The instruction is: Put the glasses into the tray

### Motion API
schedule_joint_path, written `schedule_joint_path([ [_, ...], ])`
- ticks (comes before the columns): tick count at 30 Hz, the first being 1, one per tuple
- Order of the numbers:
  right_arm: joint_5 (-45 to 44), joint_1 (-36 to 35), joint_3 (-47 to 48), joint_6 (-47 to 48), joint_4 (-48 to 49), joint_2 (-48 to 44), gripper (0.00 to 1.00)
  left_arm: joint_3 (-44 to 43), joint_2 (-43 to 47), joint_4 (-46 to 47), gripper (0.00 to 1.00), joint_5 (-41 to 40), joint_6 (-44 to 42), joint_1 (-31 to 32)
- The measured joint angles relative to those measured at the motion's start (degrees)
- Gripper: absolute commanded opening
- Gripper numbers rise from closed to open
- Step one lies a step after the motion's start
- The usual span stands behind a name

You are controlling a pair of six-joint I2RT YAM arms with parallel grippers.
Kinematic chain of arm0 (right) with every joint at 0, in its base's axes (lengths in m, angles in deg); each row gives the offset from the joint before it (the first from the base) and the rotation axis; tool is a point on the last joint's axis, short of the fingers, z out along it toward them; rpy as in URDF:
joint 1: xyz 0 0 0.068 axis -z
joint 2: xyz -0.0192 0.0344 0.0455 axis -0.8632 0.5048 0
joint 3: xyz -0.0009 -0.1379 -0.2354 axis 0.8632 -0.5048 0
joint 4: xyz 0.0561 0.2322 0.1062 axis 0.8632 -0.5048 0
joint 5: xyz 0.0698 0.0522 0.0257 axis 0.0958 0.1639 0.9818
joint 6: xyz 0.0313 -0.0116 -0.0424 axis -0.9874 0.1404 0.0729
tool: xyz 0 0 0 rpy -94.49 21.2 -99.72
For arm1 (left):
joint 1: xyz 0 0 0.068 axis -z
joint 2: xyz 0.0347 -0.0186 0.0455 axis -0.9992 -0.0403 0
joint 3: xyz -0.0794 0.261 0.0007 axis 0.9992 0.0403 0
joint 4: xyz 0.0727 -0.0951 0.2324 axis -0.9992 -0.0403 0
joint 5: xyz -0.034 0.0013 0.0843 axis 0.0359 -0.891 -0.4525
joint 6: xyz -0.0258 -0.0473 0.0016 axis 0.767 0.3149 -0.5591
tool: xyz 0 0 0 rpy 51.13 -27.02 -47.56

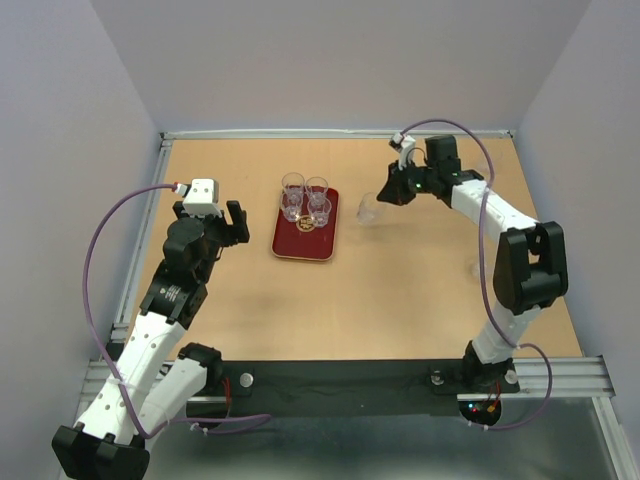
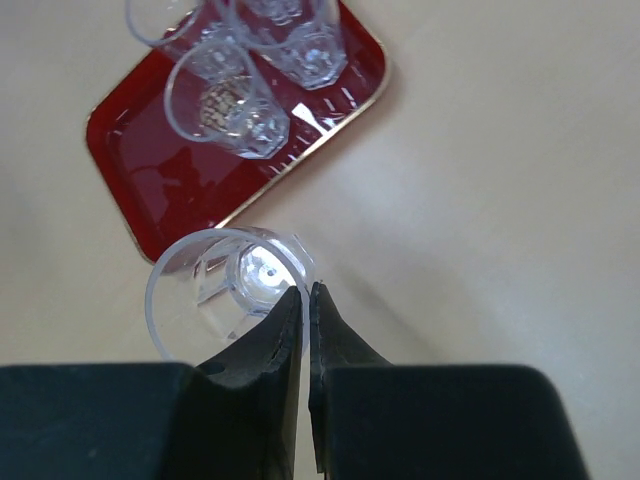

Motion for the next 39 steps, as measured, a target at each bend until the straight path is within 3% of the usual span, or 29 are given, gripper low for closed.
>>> schedule_joint_path([
  [10,-5.27,-12.52,0.83,1.01,-0.79,-0.26,0.0,0.0,-0.02,0.0,0.84,-0.04,-0.02,0.0],
  [21,-17.2,-27.04,11.74,0.96,-1.73,7.85,0.01,0.0,-0.7,0.0,0.84,-0.44,-0.15,0.0],
  [31,-28.28,-32.92,21.42,0.44,-2.99,18.82,0.02,0.0,-0.85,0.0,0.83,-0.61,-0.42,0.0],
  [39,-33.31,-34.03,25.83,0.28,-3.23,22.08,0.04,0.0,-0.83,0.0,0.84,-0.61,-0.42,0.0],
])
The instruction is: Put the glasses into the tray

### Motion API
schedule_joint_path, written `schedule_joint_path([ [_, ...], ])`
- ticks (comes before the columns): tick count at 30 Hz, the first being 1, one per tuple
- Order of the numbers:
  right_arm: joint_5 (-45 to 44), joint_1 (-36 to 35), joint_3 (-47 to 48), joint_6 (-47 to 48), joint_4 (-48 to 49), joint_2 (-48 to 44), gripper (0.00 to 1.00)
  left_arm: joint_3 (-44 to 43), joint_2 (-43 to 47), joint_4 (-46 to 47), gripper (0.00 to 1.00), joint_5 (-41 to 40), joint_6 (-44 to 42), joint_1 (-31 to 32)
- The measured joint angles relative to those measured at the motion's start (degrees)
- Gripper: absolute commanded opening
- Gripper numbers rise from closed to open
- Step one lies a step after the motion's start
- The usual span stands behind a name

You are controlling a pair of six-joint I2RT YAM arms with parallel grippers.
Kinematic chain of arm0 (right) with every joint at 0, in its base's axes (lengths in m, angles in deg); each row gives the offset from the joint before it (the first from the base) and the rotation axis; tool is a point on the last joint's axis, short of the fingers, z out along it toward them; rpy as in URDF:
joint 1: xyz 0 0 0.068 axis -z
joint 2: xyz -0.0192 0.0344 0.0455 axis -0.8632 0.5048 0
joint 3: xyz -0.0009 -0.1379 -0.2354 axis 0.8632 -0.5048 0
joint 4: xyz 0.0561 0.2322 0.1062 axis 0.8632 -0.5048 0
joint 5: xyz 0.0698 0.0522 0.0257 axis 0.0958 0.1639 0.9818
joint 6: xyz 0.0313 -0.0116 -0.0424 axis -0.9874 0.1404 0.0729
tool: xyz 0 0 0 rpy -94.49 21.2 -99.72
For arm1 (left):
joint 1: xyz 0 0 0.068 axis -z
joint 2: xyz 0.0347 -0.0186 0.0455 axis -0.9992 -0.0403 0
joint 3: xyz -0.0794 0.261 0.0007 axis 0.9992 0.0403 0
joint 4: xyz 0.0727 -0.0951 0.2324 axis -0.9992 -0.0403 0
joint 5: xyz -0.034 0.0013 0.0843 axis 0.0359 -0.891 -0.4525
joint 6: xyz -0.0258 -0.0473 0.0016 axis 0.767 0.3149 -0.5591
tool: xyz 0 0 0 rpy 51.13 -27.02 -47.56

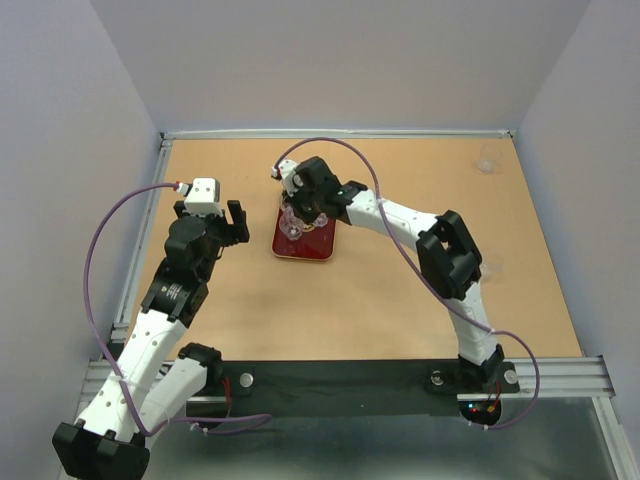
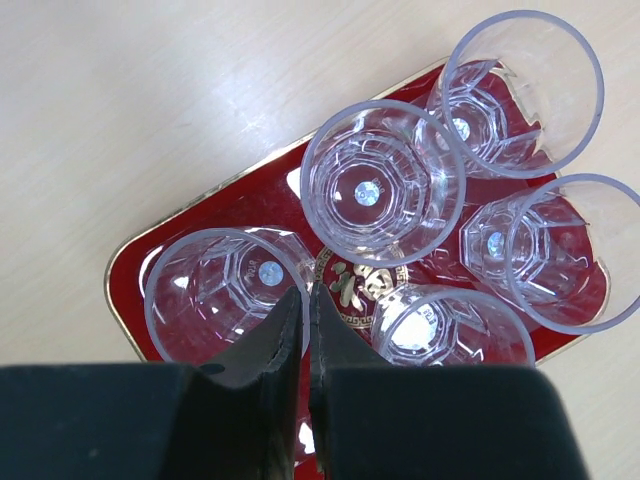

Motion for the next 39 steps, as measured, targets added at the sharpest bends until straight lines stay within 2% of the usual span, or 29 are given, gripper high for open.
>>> schedule_joint_path([
  [8,-1.4,-0.61,3.76,-0.02,-0.74,2.78,0.09,0.0,0.0,0.28,0.84,0.0,0.0,0.0],
  [11,-1.73,-0.96,5.01,-0.07,-0.96,3.78,0.13,0.0,0.0,0.31,0.84,0.0,0.0,0.0],
  [12,-1.81,-1.09,5.27,-0.2,-1.05,4.0,0.2,0.0,0.0,0.28,0.84,0.0,0.0,0.0],
  [18,-2.27,-1.6,5.66,-0.39,-1.16,4.15,0.34,0.0,0.0,0.28,0.84,0.0,0.0,0.0],
  [23,-3.34,-1.66,5.66,0.22,-1.68,4.09,0.36,0.0,0.0,0.28,0.84,0.0,0.0,0.0],
  [24,-3.56,-1.66,5.64,0.48,-1.81,3.91,0.39,0.0,0.0,0.28,0.84,0.0,-0.02,0.0],
  [29,-4.96,-1.75,4.04,2.38,-2.69,-0.24,0.39,0.0,0.0,0.28,0.84,-0.02,-0.02,0.0],
  [39,-10.25,-0.94,-6.97,9.99,-2.21,-18.58,0.39,0.0,0.44,0.28,0.84,-0.02,0.0,0.0],
])
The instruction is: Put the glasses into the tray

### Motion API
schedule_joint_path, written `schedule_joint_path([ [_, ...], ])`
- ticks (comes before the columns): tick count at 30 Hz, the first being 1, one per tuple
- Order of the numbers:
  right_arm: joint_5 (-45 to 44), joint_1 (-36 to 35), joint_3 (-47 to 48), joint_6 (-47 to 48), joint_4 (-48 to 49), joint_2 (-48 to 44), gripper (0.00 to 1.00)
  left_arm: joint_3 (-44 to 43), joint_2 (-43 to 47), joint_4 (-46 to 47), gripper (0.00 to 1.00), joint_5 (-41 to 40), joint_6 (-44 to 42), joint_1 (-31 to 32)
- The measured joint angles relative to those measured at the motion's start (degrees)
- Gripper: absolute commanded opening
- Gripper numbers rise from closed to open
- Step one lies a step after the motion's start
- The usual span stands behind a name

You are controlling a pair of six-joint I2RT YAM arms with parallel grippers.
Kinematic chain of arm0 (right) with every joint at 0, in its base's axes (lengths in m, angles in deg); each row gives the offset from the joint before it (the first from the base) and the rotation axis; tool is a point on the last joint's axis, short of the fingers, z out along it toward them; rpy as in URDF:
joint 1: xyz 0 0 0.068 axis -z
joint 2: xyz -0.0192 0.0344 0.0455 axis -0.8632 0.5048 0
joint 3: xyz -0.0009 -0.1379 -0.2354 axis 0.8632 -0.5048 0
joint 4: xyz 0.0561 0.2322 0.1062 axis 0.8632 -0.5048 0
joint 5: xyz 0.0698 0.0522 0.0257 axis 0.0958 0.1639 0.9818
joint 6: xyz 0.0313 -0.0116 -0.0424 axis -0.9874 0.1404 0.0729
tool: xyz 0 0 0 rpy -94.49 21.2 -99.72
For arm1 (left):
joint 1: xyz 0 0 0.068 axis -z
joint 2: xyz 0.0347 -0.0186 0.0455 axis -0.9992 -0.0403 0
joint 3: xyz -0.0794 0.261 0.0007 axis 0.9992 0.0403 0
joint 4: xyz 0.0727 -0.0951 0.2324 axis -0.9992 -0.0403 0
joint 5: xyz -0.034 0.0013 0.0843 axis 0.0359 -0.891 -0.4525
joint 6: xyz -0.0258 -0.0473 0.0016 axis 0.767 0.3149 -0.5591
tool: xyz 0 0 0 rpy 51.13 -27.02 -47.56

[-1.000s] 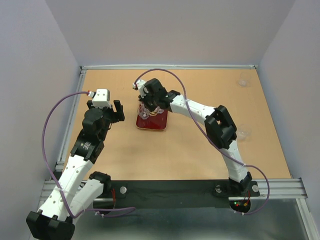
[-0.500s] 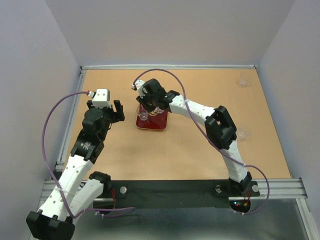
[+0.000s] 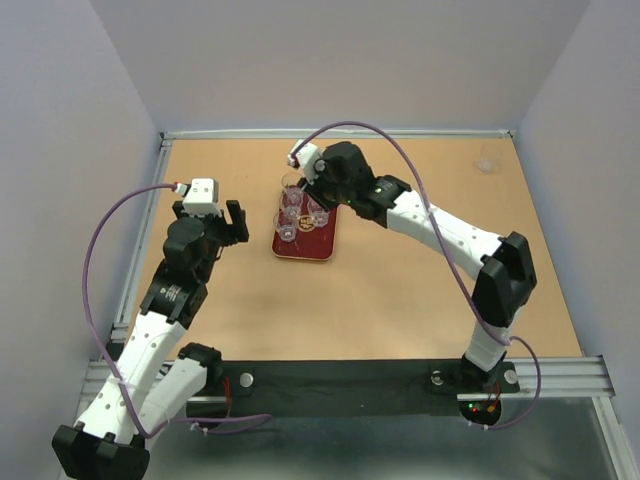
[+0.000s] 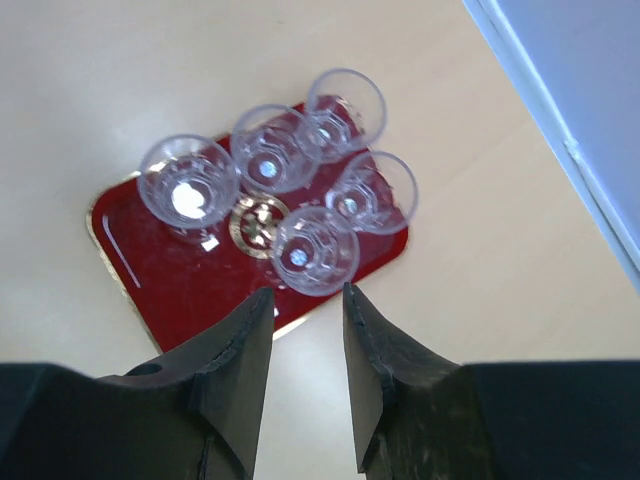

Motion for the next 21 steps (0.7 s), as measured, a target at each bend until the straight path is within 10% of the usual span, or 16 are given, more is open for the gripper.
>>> schedule_joint_path([
  [21,7.28,45.18,-6.49,-5.01,-0.17,-1.46,0.4,0.0,1.79,0.04,0.84,0.68,0.0,0.0],
])
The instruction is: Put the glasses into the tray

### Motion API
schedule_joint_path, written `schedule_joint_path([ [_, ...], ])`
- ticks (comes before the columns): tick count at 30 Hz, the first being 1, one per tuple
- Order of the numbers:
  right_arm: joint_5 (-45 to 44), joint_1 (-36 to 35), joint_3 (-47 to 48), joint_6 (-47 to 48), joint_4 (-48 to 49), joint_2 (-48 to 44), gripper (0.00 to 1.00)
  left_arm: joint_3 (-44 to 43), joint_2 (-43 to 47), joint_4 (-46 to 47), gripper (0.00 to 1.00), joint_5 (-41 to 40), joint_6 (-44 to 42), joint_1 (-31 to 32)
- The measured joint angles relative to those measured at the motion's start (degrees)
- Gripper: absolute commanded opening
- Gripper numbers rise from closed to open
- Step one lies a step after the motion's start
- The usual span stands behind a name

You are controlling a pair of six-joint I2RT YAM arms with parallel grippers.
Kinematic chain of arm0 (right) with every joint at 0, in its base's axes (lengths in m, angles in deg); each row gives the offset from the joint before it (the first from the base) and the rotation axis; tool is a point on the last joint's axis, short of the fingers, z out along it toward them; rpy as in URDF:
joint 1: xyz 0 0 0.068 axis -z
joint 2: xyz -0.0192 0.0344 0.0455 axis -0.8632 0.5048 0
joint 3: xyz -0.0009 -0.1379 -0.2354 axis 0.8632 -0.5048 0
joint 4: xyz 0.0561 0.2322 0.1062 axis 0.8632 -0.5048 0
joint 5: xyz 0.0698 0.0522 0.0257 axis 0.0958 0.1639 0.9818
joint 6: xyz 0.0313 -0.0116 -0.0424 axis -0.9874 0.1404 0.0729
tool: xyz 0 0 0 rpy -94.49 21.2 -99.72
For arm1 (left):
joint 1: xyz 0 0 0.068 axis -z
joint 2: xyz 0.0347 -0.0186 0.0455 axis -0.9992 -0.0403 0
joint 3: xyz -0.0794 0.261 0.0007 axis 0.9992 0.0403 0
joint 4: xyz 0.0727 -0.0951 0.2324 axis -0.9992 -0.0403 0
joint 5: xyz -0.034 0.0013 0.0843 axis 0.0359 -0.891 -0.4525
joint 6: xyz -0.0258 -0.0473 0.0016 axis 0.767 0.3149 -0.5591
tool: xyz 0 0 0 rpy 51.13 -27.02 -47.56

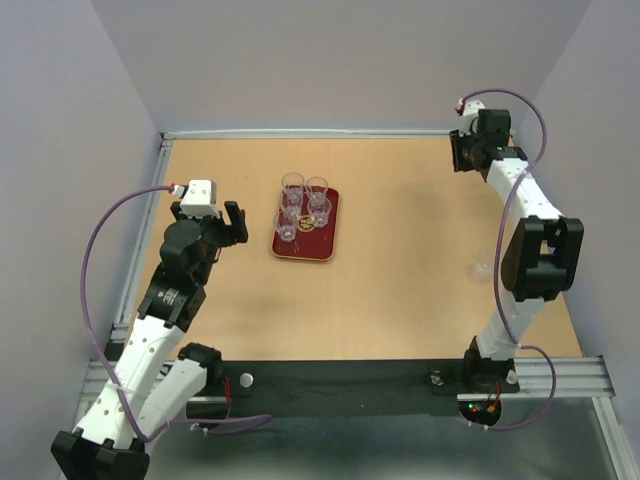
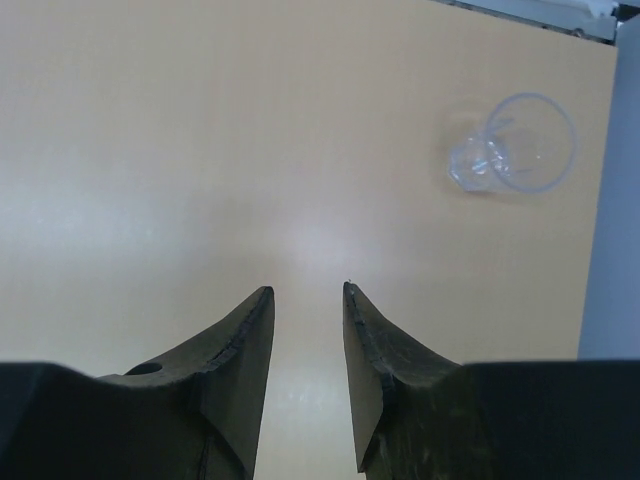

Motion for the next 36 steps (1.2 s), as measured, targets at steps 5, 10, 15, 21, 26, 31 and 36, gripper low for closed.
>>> schedule_joint_path([
  [5,-1.2,5.01,5.99,-0.15,0.22,8.44,0.4,0.0,0.09,0.0,0.84,0.0,0.0,0.0],
  [10,-4.83,6.43,12.98,1.73,-0.31,16.46,0.4,0.02,0.04,0.02,0.84,0.0,0.0,0.0],
  [15,-7.61,6.36,19.43,4.11,-0.22,20.85,0.4,0.22,-0.33,0.37,0.84,-0.02,0.0,0.0],
  [21,-10.73,6.1,23.87,6.58,0.13,24.37,0.39,0.22,-0.79,0.39,0.83,-0.02,0.0,0.0],
  [26,-12.92,6.1,25.33,8.07,-0.04,27.71,0.39,0.22,-1.2,0.39,0.84,-0.02,-0.02,0.0],
  [31,-15.32,6.1,26.93,9.51,-0.07,30.14,0.39,0.22,-1.2,0.39,0.84,-0.04,-0.02,0.0],
  [36,-16.9,6.16,27.26,10.82,0.07,30.25,0.39,0.22,-1.2,0.39,0.83,-0.04,-0.02,0.0],
])
